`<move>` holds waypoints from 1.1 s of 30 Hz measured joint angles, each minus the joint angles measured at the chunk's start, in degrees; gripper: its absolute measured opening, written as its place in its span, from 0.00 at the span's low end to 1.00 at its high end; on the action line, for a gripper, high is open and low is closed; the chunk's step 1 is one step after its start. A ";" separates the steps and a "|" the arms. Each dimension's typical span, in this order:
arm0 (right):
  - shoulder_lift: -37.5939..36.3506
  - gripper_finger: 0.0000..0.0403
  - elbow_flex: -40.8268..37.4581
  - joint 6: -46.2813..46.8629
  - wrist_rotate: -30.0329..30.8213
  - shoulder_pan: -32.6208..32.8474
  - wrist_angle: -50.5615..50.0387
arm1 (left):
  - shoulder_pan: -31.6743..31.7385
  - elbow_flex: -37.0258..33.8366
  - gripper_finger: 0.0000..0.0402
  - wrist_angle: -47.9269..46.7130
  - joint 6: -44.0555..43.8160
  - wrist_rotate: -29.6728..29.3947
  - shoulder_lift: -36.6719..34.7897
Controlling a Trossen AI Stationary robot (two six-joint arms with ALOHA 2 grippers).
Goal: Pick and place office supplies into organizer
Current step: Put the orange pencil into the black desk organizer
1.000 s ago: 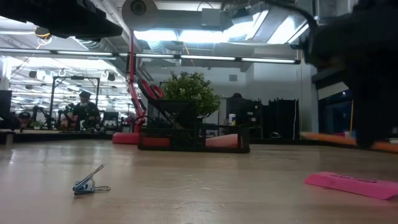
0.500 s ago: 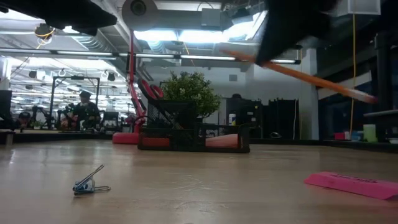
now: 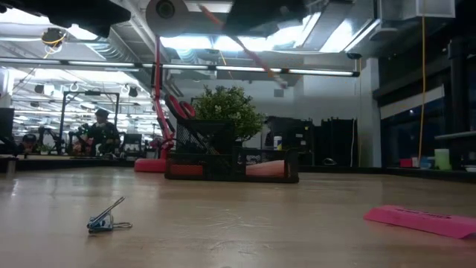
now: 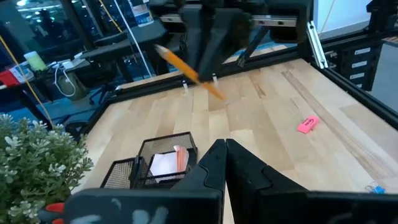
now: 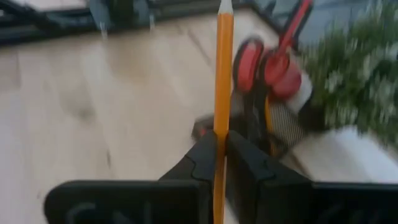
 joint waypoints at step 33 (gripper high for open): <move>-0.04 0.09 -33.07 -33.89 -1.84 -14.12 83.11 | 0.00 0.00 0.00 -3.11 0.17 0.09 -1.65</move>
